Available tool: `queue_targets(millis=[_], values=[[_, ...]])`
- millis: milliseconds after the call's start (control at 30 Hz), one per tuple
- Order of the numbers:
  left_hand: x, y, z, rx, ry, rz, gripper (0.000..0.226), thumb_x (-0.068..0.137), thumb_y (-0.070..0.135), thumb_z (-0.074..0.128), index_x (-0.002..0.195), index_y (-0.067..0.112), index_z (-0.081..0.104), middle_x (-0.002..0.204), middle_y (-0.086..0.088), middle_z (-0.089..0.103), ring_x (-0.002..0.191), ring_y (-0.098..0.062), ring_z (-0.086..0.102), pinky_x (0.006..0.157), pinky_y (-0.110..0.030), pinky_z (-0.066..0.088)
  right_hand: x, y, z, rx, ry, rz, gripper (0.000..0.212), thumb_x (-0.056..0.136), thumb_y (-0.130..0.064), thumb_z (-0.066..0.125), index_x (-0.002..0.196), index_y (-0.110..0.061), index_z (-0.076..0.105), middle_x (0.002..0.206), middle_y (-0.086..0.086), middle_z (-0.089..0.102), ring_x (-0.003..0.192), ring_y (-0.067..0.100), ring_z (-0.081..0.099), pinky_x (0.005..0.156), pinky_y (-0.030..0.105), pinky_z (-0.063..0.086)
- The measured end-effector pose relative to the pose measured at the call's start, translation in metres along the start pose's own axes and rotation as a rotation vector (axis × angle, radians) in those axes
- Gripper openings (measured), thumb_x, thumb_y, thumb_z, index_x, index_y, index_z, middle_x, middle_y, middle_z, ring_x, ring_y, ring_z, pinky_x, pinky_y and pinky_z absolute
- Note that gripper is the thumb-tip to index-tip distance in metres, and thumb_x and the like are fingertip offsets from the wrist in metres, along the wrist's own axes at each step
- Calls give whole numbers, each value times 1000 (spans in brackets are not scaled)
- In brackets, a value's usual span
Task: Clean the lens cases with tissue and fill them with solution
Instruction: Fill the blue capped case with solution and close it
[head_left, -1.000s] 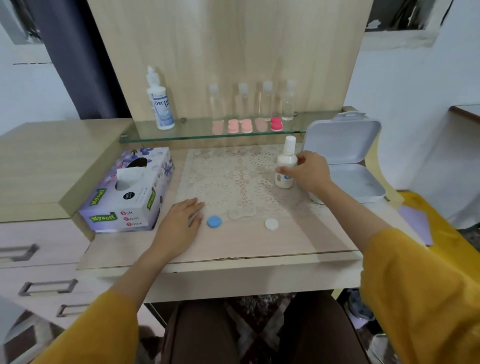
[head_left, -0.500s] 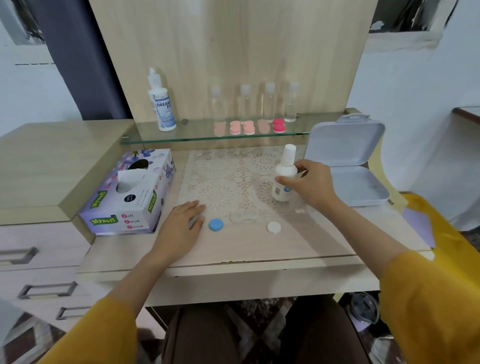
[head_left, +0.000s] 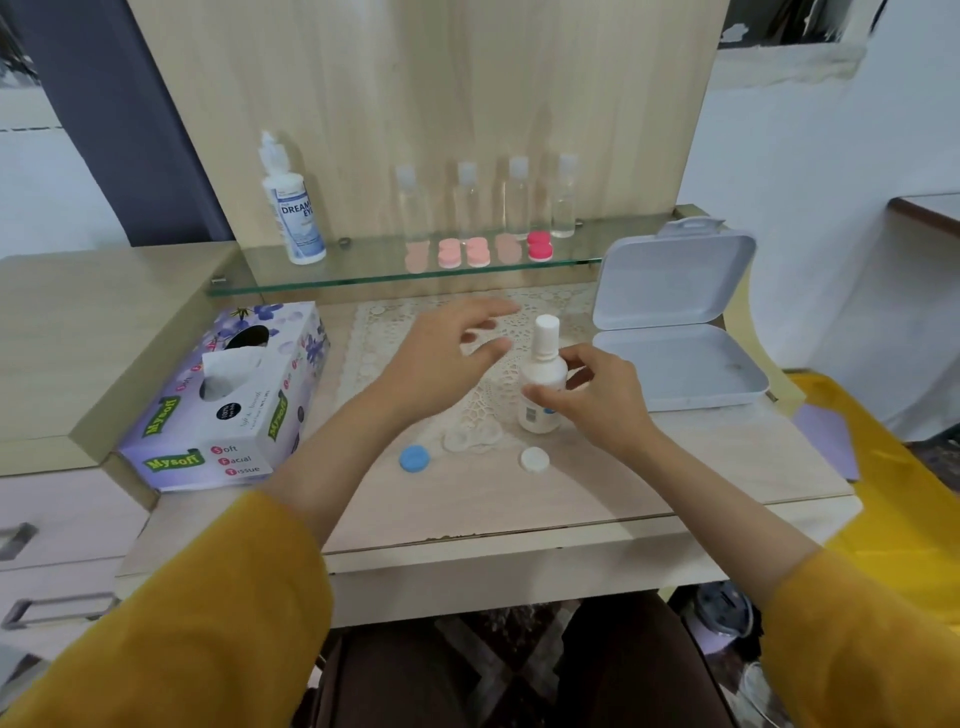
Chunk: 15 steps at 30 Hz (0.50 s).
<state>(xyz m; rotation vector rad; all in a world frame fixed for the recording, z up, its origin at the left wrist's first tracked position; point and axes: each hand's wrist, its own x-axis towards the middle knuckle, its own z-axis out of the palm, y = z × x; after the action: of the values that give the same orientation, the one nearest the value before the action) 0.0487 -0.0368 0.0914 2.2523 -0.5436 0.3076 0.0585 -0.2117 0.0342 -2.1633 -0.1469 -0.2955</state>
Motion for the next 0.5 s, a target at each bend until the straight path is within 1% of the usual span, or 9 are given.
queue_targets(millis=[100, 133, 200, 267, 300, 367, 400, 433, 500], values=[[26, 19, 4, 48, -157, 91, 36, 90, 2, 51, 118, 22, 61, 125, 12, 53, 115, 0, 47, 91, -7, 38, 1, 2, 5, 67, -11, 22, 41, 67, -26, 80, 98, -12, 58, 89, -4, 62, 78, 12, 58, 73, 27, 48], [33, 21, 6, 89, -199, 97, 36, 89, 0, 50, 115, 22, 63, 125, 11, 55, 114, -1, 48, 87, -3, 37, 2, 3, 7, 78, -12, 23, 42, 67, -24, 80, 99, -11, 56, 88, -5, 61, 76, 7, 56, 70, 23, 47], [42, 23, 8, 142, -236, 79, 29, 89, 4, 55, 110, 20, 67, 117, 7, 62, 100, -2, 54, 79, 0, 38, 2, 5, 9, 97, -8, 23, 43, 68, -22, 80, 100, -12, 54, 87, -7, 59, 72, -2, 51, 62, 12, 41], [47, 22, 10, 153, -205, 41, 18, 85, 16, 64, 102, 16, 70, 106, 3, 67, 85, -3, 56, 75, -9, 44, 0, 7, 11, 121, -3, 13, 43, 68, -22, 80, 100, -13, 53, 86, -10, 58, 73, -4, 51, 61, 8, 40], [49, 21, 11, 160, -171, 27, 17, 82, 23, 68, 96, 14, 71, 97, 2, 69, 76, -3, 55, 71, -15, 46, -1, 7, 11, 133, -3, 7, 43, 68, -21, 80, 101, -13, 53, 85, -12, 57, 73, -4, 52, 62, 7, 41], [49, 20, 13, 189, -107, 24, 24, 78, 36, 70, 92, 16, 70, 84, 7, 64, 68, -1, 51, 64, -18, 42, -2, 8, 12, 162, -4, -1, 45, 68, -20, 80, 103, -12, 53, 87, -11, 58, 77, 2, 55, 67, 9, 42], [49, 20, 13, 174, -112, 31, 26, 79, 37, 68, 98, 19, 68, 89, 10, 62, 72, 0, 52, 66, -17, 42, -2, 9, 11, 178, -5, -3, 45, 68, -19, 80, 104, -11, 54, 89, -9, 59, 81, 6, 57, 71, 14, 44], [47, 21, 12, 126, -150, 36, 29, 82, 33, 66, 110, 23, 64, 99, 13, 60, 81, 2, 53, 72, -15, 44, -3, 10, 11, 191, -7, -6, 46, 68, -19, 80, 104, -11, 54, 91, -8, 60, 84, 7, 57, 73, 16, 45], [45, 20, 10, 26, -278, 53, 40, 87, 12, 60, 124, 26, 55, 117, 16, 56, 101, 3, 54, 87, -10, 44, -4, 11, 11, 209, -16, -6, 45, 69, -17, 80, 105, -12, 54, 91, -8, 60, 84, 7, 57, 71, 13, 44]])
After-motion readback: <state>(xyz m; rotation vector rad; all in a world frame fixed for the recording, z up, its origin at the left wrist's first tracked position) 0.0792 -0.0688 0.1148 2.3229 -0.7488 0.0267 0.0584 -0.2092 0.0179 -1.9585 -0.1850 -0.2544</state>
